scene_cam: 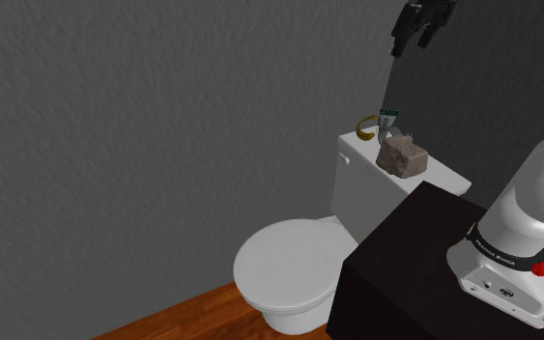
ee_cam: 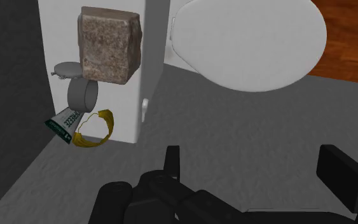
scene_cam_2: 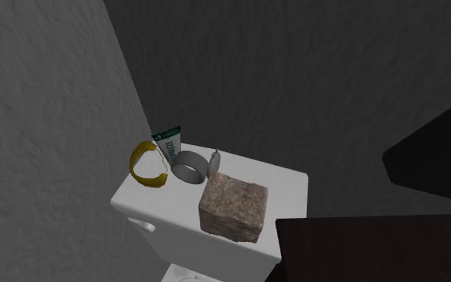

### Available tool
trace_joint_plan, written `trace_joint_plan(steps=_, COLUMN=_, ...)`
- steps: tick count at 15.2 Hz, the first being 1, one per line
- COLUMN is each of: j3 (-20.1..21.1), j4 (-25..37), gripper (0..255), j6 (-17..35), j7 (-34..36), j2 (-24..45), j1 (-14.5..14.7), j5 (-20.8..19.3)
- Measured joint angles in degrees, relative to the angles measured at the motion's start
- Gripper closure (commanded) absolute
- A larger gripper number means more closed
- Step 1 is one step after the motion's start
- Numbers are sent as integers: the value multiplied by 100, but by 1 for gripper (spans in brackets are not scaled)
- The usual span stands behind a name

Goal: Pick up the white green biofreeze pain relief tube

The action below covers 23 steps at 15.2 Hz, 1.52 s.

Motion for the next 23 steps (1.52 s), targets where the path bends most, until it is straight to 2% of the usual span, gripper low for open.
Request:
trace_joint_plan(steps=3, j3=-150, j4=-106, gripper=0, j6=162, j7=-168, j2=74, j1=-20, j5=-70)
trace_joint_plan(steps=11, j3=-1052, j4=-464, gripper=0, j6=1110, j7=-1204, j2=763, j1=-128, j5=-438)
trace_joint_plan(steps=17, j3=-1789, j4=-317, gripper=0, j6=1796, j7=-2085, j2=1656, j1=-159, j5=-577)
trace_joint_plan(steps=23, j3=-2483, j4=35, gripper=0, j6=2471, j7=-3015, j2=2778, j1=-84, j5=-422)
